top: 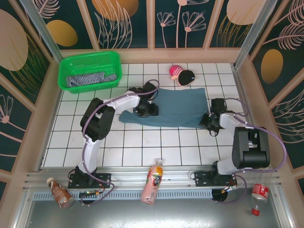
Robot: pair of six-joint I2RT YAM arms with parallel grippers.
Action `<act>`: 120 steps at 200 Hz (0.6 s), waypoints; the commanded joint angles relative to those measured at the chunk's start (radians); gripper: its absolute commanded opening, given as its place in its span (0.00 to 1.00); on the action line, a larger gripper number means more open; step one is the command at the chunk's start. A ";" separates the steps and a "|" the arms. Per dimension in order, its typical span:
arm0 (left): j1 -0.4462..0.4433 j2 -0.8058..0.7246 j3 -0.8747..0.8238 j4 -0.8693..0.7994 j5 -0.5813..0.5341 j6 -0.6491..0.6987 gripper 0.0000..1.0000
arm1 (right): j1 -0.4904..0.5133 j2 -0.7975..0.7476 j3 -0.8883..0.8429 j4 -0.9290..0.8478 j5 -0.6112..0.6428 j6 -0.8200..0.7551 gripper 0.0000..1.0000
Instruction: Fold and stack the tank tops
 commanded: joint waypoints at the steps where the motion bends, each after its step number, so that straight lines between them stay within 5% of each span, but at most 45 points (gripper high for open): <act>1: 0.024 0.049 -0.080 -0.062 -0.086 0.030 0.58 | -0.009 -0.027 -0.001 -0.068 0.088 0.024 0.01; 72: 0.070 0.053 -0.102 -0.059 -0.108 0.050 0.58 | -0.049 -0.048 -0.048 -0.091 0.210 0.114 0.00; 120: 0.070 0.045 -0.071 -0.038 -0.009 0.054 0.58 | -0.057 -0.079 -0.046 -0.109 0.228 0.134 0.06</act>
